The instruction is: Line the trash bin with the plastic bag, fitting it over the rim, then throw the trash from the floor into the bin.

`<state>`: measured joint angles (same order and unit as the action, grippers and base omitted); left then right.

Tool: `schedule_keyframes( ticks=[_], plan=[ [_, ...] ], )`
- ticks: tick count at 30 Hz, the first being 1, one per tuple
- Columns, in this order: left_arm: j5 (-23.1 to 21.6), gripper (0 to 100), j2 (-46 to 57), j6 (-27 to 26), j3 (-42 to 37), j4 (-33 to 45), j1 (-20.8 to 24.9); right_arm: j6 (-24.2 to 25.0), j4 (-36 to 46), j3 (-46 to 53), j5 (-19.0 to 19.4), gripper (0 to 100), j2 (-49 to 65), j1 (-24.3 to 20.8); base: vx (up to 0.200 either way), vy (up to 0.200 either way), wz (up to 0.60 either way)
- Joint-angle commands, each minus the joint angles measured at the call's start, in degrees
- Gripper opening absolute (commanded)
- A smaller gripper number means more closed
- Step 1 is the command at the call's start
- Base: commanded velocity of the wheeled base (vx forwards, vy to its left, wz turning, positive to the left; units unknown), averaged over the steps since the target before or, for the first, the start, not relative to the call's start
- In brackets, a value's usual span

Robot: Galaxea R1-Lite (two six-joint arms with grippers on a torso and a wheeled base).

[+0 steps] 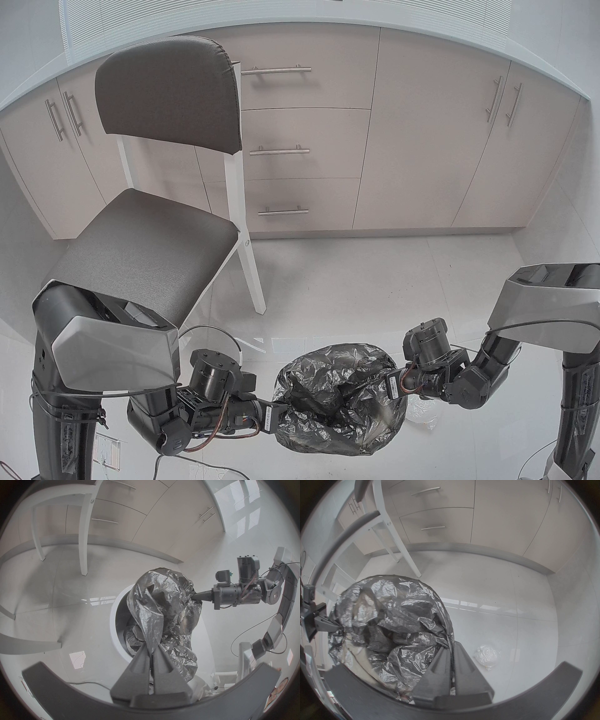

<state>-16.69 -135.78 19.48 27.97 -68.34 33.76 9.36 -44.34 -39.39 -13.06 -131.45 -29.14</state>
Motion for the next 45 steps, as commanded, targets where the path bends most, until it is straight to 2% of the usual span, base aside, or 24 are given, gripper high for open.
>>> schedule_keyframes(
  ticks=[1,5,6,10,14,17,22,28,29,31,34,35,36,37,45],
  plan=[
    [-0.10,0,3.24,-0.14,-3.27,0.05,0.17,0.13,-0.57,-0.60,0.14,0,-3.46,0.31,0.000,0.000,0.00],
    [-0.19,0,5.26,-0.14,-4.76,1.37,0.17,0.39,-0.75,-0.95,0.49,0,-3.46,0.31,0.000,0.000,0.00],
    [-0.19,0,6.23,-0.23,-4.85,3.92,0.17,0.48,-1.63,-0.78,1.72,0,-3.55,0.31,0.000,0.000,0.00],
    [-0.19,0,5.61,-0.50,-2.74,8.66,0.17,0.57,-5.32,0.01,2.69,0,-4.60,0.40,0.000,0.000,0.00],
    [-0.19,0,4.82,-0.85,-1.86,9.19,0.17,0.39,-8.31,1.16,3.04,0,-4.78,0.75,0.000,0.000,0.00],
    [-0.01,0,3.68,-3.40,-1.77,9.19,0.43,0.48,-8.75,1.68,3.74,0,-4.96,0.40,0.000,0.000,0.00],
    [3.59,0,2.71,-6.47,-2.39,9.10,2.10,0.92,-9.28,3.00,3.92,0,-5.22,-0.13,0.000,0.000,0.00],
    [4.12,0,2.54,-7.88,-3.44,8.66,3.69,1.36,-14.81,6.52,3.92,0,-5.31,-0.84,0.000,0.000,0.00],
    [5.53,0,1.39,-10.52,-3.44,8.31,4.13,1.36,-17.19,7.13,3.92,0,-5.83,-1.36,0.000,0.000,0.00],
    [9.39,0,-0.98,-12.45,-2.92,7.08,4.21,1.27,-18.94,7.31,3.83,0,-6.98,-1.63,0.000,0.000,0.00],
    [16.16,0,-6.16,-13.68,-2.39,-0.13,4.48,1.01,-20.53,7.31,3.65,0,-8.47,-1.80,0.000,0.000,0.00],
    [16.16,0,-6.16,-13.68,-2.39,-0.13,4.48,1.01,-20.53,7.31,3.65,0,-8.47,-1.80,0.000,0.000,0.00],
    [17.22,0,-8.01,-14.21,-3.00,-6.10,4.56,0.92,-20.70,7.40,3.39,0,-8.38,-1.98,0.000,0.000,0.00],
    [17.39,0,-8.36,-14.65,-3.27,-7.95,4.65,0.92,-20.70,7.48,3.30,0,-8.21,-2.07,0.000,0.000,0.00],
    [17.22,0,-8.89,-15.44,-2.65,-9.09,4.04,1.10,-20.88,6.96,2.86,0,-8.03,-2.24,0.000,0.000,0.00]
  ],
)
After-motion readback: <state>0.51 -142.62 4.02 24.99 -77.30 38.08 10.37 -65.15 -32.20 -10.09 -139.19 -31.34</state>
